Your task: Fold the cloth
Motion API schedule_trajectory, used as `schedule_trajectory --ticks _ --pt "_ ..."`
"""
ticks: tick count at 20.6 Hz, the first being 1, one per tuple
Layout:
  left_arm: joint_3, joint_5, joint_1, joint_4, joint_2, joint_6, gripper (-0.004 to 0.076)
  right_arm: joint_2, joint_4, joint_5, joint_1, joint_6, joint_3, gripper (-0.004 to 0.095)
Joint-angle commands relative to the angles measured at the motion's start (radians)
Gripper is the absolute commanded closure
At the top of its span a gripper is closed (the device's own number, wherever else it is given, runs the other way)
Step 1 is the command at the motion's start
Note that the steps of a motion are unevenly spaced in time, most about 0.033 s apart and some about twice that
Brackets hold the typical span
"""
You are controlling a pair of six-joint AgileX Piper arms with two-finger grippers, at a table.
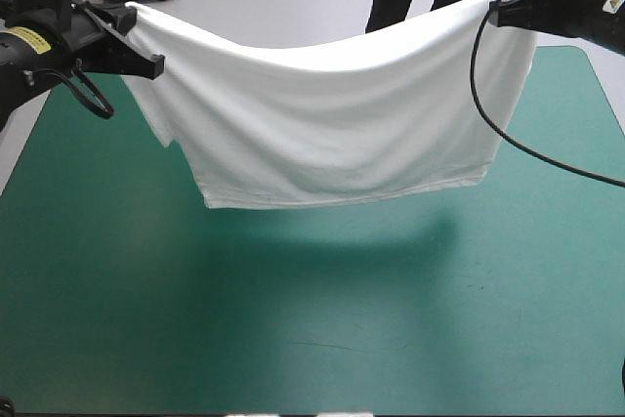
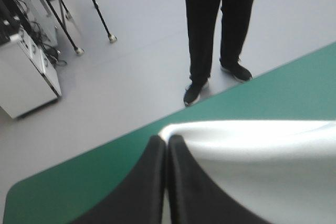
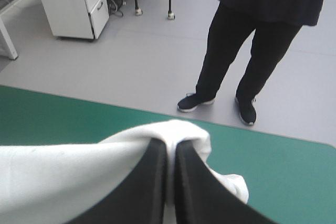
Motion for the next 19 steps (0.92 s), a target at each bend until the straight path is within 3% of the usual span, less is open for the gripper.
schedule_trajectory --ticks 1,3,7,12,14,19 --pt "-0.038 -0.225 -0.002 0.033 0.007 -0.022 0.0746 0.006 0.004 -0.192 -0.009 -0.011 -0.030 0.0925" --pt "-0.071 -0.300 -0.002 0.033 0.057 -0.022 0.0746 0.062 0.004 -0.255 -0.009 -0.011 -0.030 0.0925" --pt "-0.238 -0.346 -0.002 0.102 0.235 -0.022 0.0746 0.184 0.004 -0.425 -0.009 -0.032 -0.030 0.0925" --pt "-0.480 -0.327 -0.002 0.125 0.434 -0.022 0.0746 0.323 0.006 -0.434 -0.020 -0.049 -0.169 0.0925" --pt "-0.484 -0.237 -0.002 0.111 0.448 -0.022 0.0746 0.332 0.011 -0.405 -0.020 -0.068 -0.184 0.0925" --pt "-0.484 0.158 -0.002 0.018 0.494 -0.067 0.0746 0.354 0.006 -0.129 -0.020 -0.084 -0.123 0.0925"
